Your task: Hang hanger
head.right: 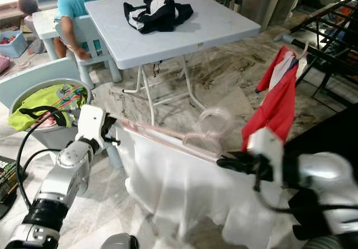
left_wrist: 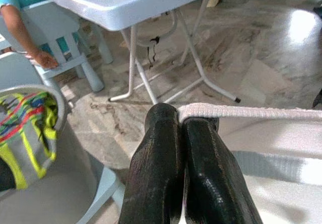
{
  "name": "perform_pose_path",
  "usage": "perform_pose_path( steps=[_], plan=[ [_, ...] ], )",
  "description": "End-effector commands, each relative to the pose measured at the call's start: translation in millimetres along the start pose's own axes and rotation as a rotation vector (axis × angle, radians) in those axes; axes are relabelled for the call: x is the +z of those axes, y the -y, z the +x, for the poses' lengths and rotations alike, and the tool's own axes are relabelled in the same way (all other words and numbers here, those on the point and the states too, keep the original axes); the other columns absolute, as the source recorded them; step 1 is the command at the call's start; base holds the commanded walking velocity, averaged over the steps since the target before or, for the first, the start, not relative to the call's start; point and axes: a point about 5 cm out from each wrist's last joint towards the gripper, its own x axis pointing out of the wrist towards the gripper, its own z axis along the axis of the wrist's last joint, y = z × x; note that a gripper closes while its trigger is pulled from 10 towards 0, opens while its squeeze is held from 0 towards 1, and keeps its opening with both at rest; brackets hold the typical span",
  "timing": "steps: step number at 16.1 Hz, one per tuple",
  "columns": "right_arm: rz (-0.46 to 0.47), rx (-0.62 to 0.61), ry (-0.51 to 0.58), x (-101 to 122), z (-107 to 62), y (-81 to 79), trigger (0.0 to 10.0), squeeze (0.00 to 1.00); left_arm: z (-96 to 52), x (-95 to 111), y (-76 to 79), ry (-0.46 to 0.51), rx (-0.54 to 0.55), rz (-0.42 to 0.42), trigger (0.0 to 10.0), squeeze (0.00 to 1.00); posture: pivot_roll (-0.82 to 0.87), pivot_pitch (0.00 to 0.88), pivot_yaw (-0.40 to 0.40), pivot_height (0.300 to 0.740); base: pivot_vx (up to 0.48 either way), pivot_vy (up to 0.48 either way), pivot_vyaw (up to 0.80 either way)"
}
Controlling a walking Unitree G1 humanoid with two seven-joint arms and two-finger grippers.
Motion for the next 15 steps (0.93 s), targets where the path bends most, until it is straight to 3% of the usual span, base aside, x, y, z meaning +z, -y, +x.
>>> perform_pose_path(
  steps=[1, 4, 5, 7, 8, 9, 12, 14, 15],
  plan=[
    [0.018, -0.057, -0.009, 9.1, -24.7, 9.3, 10.0, 0.0, -5.1, -2.6, -41.2, -0.023, 0.176, -0.016, 2.5, 0.0, -0.07, 0.026, 0.002, 0.74, 0.0, 0.0, 0.0],
    [0.097, -0.065, 0.223, 35.3, -12.8, 13.4, 10.0, 0.0, -4.1, -8.3, -23.5, -0.05, 0.139, -0.119, 1.5, 0.0, -0.06, 0.016, 0.004, 0.74, 0.0, 0.0, 0.0],
    [0.175, -0.217, 0.424, 50.7, 10.5, 26.4, 10.0, 0.0, -5.8, -7.9, -1.9, -0.044, 0.055, -0.124, 0.7, 0.0, -0.05, 0.011, 0.001, 0.74, 0.0, 0.0, 0.0],
    [0.215, -0.396, 0.547, 59.1, 34.8, 37.5, 10.0, 0.0, -7.0, -6.5, 19.4, -0.04, -0.037, -0.131, 0.2, 0.0, -0.05, 0.005, 0.003, 0.74, 0.0, 0.0, 0.0],
    [0.273, -0.447, 0.589, 60.7, 46.4, 40.4, 10.0, 0.0, -7.2, -7.0, 26.4, -0.046, -0.054, -0.134, 1.1, 0.0, -0.05, 0.0, 0.008, 0.74, 0.0, 0.0, 0.0],
    [0.287, -0.511, 0.626, 64.9, 69.7, 39.5, 10.0, 0.0, -6.7, -8.1, 39.6, -0.06, -0.108, -0.151, 1.5, 0.0, -0.05, 0.0, 0.012, 0.74, 0.0, 0.0, 0.0],
    [0.204, -0.626, 0.587, 71.0, 106.7, 35.8, 10.0, 0.0, -7.2, -2.0, 56.0, -0.048, -0.2, -0.118, 1.3, 0.0, -0.03, 0.0, 0.016, 0.74, 0.0, 0.0, 0.0],
    [0.105, -0.848, 0.543, 76.4, 114.7, 50.0, 10.0, 0.0, -9.7, -4.0, 60.0, -0.065, -0.245, -0.089, 1.8, 0.0, -0.02, 0.0, 0.016, 0.74, 0.0, 0.0, 0.0],
    [0.115, -0.865, 0.571, 76.7, 115.4, 52.7, 10.0, 0.0, -10.4, -5.3, 58.9, -0.069, -0.242, -0.09, 1.8, 0.0, -0.02, 0.0, 0.015, 0.74, 0.0, 0.0, 0.0]
  ],
)
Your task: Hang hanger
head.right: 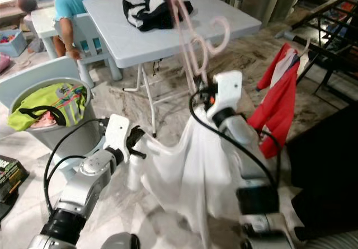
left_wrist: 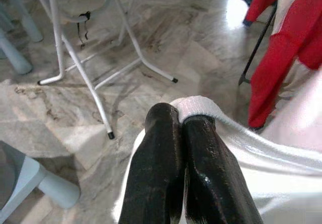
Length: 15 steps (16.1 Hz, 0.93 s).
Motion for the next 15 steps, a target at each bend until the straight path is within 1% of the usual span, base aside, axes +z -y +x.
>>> perform_pose_path(
  steps=[1, 2, 3, 4, 5, 6, 7, 8, 9, 10, 11, 12, 13, 14, 15],
  plan=[
    [-0.001, -0.045, 0.113, 12.8, 5.0, 5.5, 10.0, 0.0, -2.2, 0.7, -2.6, -0.006, 0.005, 0.015, 2.1, 0.0, -0.02, 0.0, 0.013, 0.74, 0.0, 0.0, 0.0],
    [0.163, -0.133, 0.168, 17.0, 10.5, 17.6, 10.0, 0.0, -3.0, -2.1, -1.9, -0.016, 0.002, 0.015, 1.9, 0.0, -0.02, 0.0, 0.013, 0.74, 0.0, 0.0, 0.0],
    [0.264, -0.174, 0.227, 24.4, 14.3, 25.2, 10.0, 0.0, -3.0, -3.3, 0.4, -0.022, -0.003, 0.017, 2.2, 0.0, -0.03, 0.0, 0.012, 0.74, 0.0, 0.0, 0.0],
    [0.309, -0.154, 0.292, 32.1, 16.4, 24.5, 10.0, 0.0, -2.6, -3.1, 2.1, -0.023, -0.009, 0.023, 2.2, 0.0, -0.03, 0.0, 0.011, 0.74, 0.0, 0.0, 0.0],
    [0.488, -0.118, 0.359, 35.9, 17.3, 23.7, 10.0, 0.0, -2.3, -2.3, 3.6, -0.021, -0.014, 0.042, 2.4, 0.0, -0.02, 0.0, 0.009, 0.74, 0.0, 0.0, 0.0],
    [0.299, 0.036, 0.313, 31.8, 15.0, 10.6, 10.0, 0.0, -2.8, -1.7, 3.5, -0.019, -0.012, 0.043, 2.5, 0.0, -0.02, 0.0, 0.006, 0.74, 0.0, 0.0, 0.0],
    [0.178, 0.059, 0.274, 27.2, 14.6, 7.4, 10.0, 0.0, -3.0, -1.5, 3.2, -0.019, -0.012, 0.043, 2.5, 0.0, -0.02, 0.0, 0.006, 0.74, 0.0, 0.0, 0.0],
    [0.092, 0.155, 0.264, 21.8, 7.7, 1.8, 10.0, 0.0, -4.0, -1.5, -0.1, -0.019, -0.003, 0.049, 2.6, 0.0, -0.02, 0.0, 0.005, 0.74, 0.0, 0.0, 0.0],
    [-0.075, 0.266, 0.209, 9.9, -5.7, 1.6, 10.0, 0.0, -6.1, -2.8, -5.5, -0.025, 0.018, 0.052, 2.6, 0.0, -0.02, 0.004, 0.005, 0.74, 0.0, 0.0, 0.0],
    [-0.174, 0.422, 0.149, 1.8, -23.2, 4.7, 10.0, 0.0, -7.4, -4.7, -9.6, -0.033, 0.03, 0.053, 2.5, 0.0, -0.03, 0.007, 0.005, 0.74, 0.0, 0.0, 0.0],
    [-0.234, 0.438, 0.14, 1.4, -29.8, 12.2, 10.0, 0.0, -7.3, -5.7, -10.7, -0.039, 0.034, 0.057, 2.4, 0.0, -0.03, 0.009, 0.008, 0.74, 0.0, 0.0, 0.0],
    [-0.321, 0.489, 0.121, 1.7, -35.6, 19.1, 10.0, 0.0, -6.5, -6.4, -11.4, -0.045, 0.036, 0.06, 2.4, 0.0, -0.04, 0.01, 0.011, 0.74, 0.0, 0.0, 0.0],
    [-0.376, 0.548, 0.082, -0.2, -39.0, 20.9, 10.0, 0.0, -6.0, -6.6, -11.7, -0.047, 0.037, 0.062, 1.9, 0.0, -0.04, 0.011, 0.014, 0.74, 0.0, 0.0, 0.0],
    [-0.499, 0.655, 0.005, -4.5, -46.1, 25.4, 10.0, 0.0, -4.9, -6.1, -11.9, -0.049, 0.037, 0.067, 2.0, 0.0, -0.05, 0.011, 0.015, 0.74, 0.0, 0.0, 0.0],
    [-0.631, 0.787, -0.097, -9.0, -54.5, 31.5, 10.0, 0.0, -3.5, -4.8, -10.8, -0.049, 0.027, 0.085, 2.1, 0.0, -0.05, 0.011, 0.018, 0.74, 0.0, 0.0, 0.0]
  ],
)
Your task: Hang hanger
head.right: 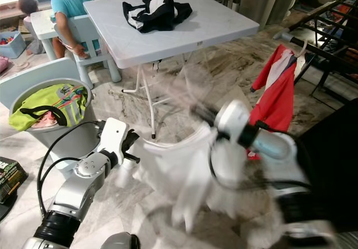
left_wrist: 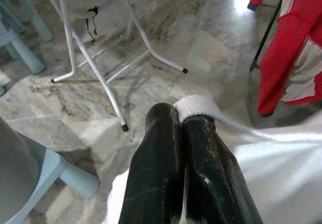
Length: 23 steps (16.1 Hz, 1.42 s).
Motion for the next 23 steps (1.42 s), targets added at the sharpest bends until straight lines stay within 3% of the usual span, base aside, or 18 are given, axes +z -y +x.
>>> perform_pose_path(
  steps=[1, 5, 7, 9, 12, 14, 15, 16, 18, 20, 21, 22, 23],
  plan=[
    [-0.037, 0.085, -0.006, 4.2, 0.8, 1.0, 10.0, 0.0, 1.7, 1.7, -0.5, -0.006, -0.006, 0.026, 2.2, 0.0, -0.05, 0.012, 0.018, 0.74, 0.0, 0.0, 0.0],
    [0.01, 0.312, -0.118, -1.9, -7.5, -11.0, 10.0, 0.0, 0.8, -0.3, 2.0, -0.01, -0.01, 0.041, 3.0, 0.0, -0.05, 0.012, 0.004, 0.74, 0.0, 0.0, 0.0],
    [-0.011, 0.136, -0.021, 6.6, 4.7, 6.3, 10.0, 0.0, 0.8, -1.2, 2.4, -0.012, -0.002, 0.039, 3.1, 0.0, -0.05, 0.012, -0.003, 0.74, 0.0, 0.0, 0.0],
    [0.073, -0.226, 0.082, 12.0, 14.0, 28.0, 10.0, 0.0, 1.2, 0.0, 1.7, -0.001, 0.02, 0.037, 4.4, 0.0, -0.05, 0.013, -0.005, 0.74, 0.0, 0.0, 0.0],
    [0.361, -0.683, 0.243, 14.3, 14.9, 37.6, 10.0, 0.0, 0.5, 1.8, -1.6, 0.009, 0.048, 0.016, 3.7, 0.0, -0.05, 0.018, 0.0, 0.74, 0.0, 0.0, 0.0],
    [0.723, -0.975, 0.406, 12.4, 14.9, 35.0, 10.0, 0.0, 1.0, 1.8, -3.1, 0.007, 0.054, 0.01, 2.9, 0.0, -0.05, 0.017, 0.003, 0.74, 0.0, 0.0, 0.0],
    [0.899, -1.0, 0.488, 15.3, 22.0, 26.2, 10.0, 0.0, 3.1, 3.6, -3.2, 0.01, 0.057, 0.009, 2.4, 0.0, -0.04, 0.01, 0.003, 0.74, 0.0, 0.0, 0.0],
    [0.946, -0.993, 0.517, 20.2, 27.0, 22.3, 10.0, 0.0, 4.7, 5.5, -2.0, 0.015, 0.055, 0.006, 0.0, 0.0, -0.04, 0.008, 0.005, 0.74, 0.0, 0.0, 0.0],
    [0.958, -0.956, 0.521, 26.8, 34.2, 20.0, 10.0, 0.0, 6.8, 8.4, 2.7, 0.03, 0.028, -0.015, 0.0, 0.0, -0.05, 0.0, 0.006, 0.74, 0.0, 0.0, 0.0],
    [0.883, -0.897, 0.474, 28.8, 34.1, 20.7, 10.0, 0.0, 6.7, 10.5, 2.4, 0.043, 0.035, -0.004, 0.0, 0.0, -0.04, 0.0, 0.005, 0.74, 0.0, 0.0, 0.0],
    [0.627, -0.729, 0.339, 30.5, 36.0, 12.1, 10.0, 0.0, 4.8, 15.1, -0.9, 0.058, 0.046, 0.0, 0.0, 0.0, -0.04, 0.0, 0.005, 0.74, 0.0, 0.0, 0.0],
    [0.481, -0.699, 0.191, 21.0, 34.6, 6.0, 10.0, 0.0, 3.3, 17.1, -4.6, 0.067, 0.06, 0.002, 0.0, 0.0, -0.04, 0.0, 0.006, 0.74, 0.0, 0.0, 0.0],
    [0.466, -0.718, 0.108, 8.8, 28.5, 1.9, 10.0, 0.0, 0.4, 17.1, -9.9, 0.069, 0.078, 0.008, 0.0, 0.0, -0.04, 0.0, 0.006, 0.74, 0.0, 0.0, 0.0]
  ],
)
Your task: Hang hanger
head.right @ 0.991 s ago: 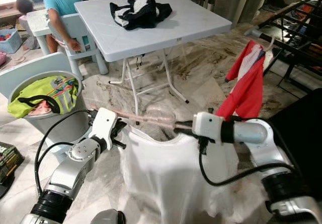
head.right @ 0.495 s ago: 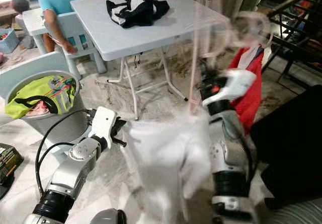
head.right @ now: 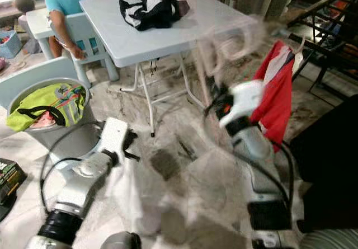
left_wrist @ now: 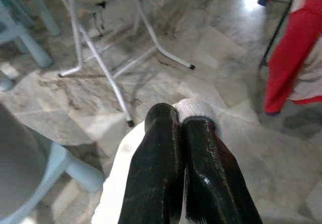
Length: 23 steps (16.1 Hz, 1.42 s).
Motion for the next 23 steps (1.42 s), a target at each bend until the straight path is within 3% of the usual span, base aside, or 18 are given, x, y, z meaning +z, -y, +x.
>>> perform_pose_path(
  steps=[1, 4, 5, 6, 7, 9, 12, 13, 16, 21, 22, 23],
  plan=[
    [0.018, -0.112, -0.11, -17.7, -13.8, 10.6, 10.0, 0.0, -7.9, 14.9, -13.8, 0.071, 0.047, 0.016, 0.0, 0.0, -0.03, 0.0, 0.005, 0.74, 0.0, 0.0, 0.0],
    [0.125, -0.27, -0.216, -44.8, -51.0, 14.3, 10.0, 0.0, -28.3, -2.3, -24.6, 0.058, 0.12, -0.023, 0.0, 0.0, -0.01, 0.0, 0.002, 0.74, 0.0, 0.0, 0.0],
    [0.109, -0.278, -0.239, -50.2, -54.9, 12.4, 10.0, 0.0, -30.6, -7.1, -24.8, 0.05, 0.13, -0.029, 0.0, 0.0, 0.0, 0.0, 0.001, 0.74, 0.0, 0.0, 0.0],
    [0.086, -0.278, -0.281, -58.6, -57.7, 8.6, 10.0, 0.0, -32.8, -11.0, -25.7, 0.033, 0.16, -0.042, 3.9, 0.0, 0.02, 0.0, 0.004, 0.74, 0.0, 0.0, 0.0],
    [0.076, -0.284, -0.305, -63.5, -55.4, 8.3, 10.0, 0.0, -31.1, -6.2, -25.3, 0.06, 0.179, -0.037, 10.0, 0.0, 0.05, 0.0, 0.001, 0.74, 0.0, 0.0, 0.0],
    [0.057, -0.282, -0.32, -62.3, -42.6, 9.1, 10.0, 0.0, -31.3, 2.8, -31.0, 0.101, 0.211, -0.037, 10.0, 0.0, 0.04, 0.0, 0.007, 0.74, 0.0, 0.0, 0.0],
    [0.008, -0.243, -0.179, -39.2, -23.8, 11.5, 10.0, 0.0, -37.5, 10.7, -42.1, 0.135, 0.252, -0.014, 10.0, 0.0, 0.02, 0.0, 0.021, 0.74, 0.0, 0.0, 0.0],
    [0.033, -0.203, -0.153, -31.1, -23.4, 14.7, 10.0, 0.0, -44.8, 13.7, -50.5, 0.146, 0.298, -0.025, 10.0, 0.0, 0.02, 0.0, 0.034, 0.74, 0.0, 0.0, 0.0],
    [0.014, -0.279, -0.167, -27.8, -22.4, 26.8, 10.0, 0.0, -55.0, 17.6, -56.9, 0.175, 0.338, -0.049, 10.0, 0.0, 0.0, 0.0, 0.037, 0.74, 0.0, 0.0, 0.0],
    [-0.108, -0.397, -0.258, -38.8, -44.9, 34.4, 10.0, 0.0, -53.9, 30.0, -44.4, 0.215, 0.27, -0.092, 10.0, 0.0, 0.02, 0.0, -0.001, 0.74, 0.0, 0.0, 0.0],
    [-0.053, -0.365, -0.251, -40.4, -47.8, 29.9, 10.0, 0.0, -56.9, 31.2, -41.9, 0.217, 0.254, -0.094, 10.0, 0.0, 0.04, 0.0, -0.019, 0.74, 0.0, 0.0, 0.0],
    [-0.064, -0.36, -0.247, -39.5, -47.3, 29.0, 10.0, 0.0, -57.8, 31.9, -41.1, 0.216, 0.247, -0.095, 10.0, 0.0, 0.04, 0.0, -0.021, 0.74, 0.0, 0.0, 0.0]
  ],
)
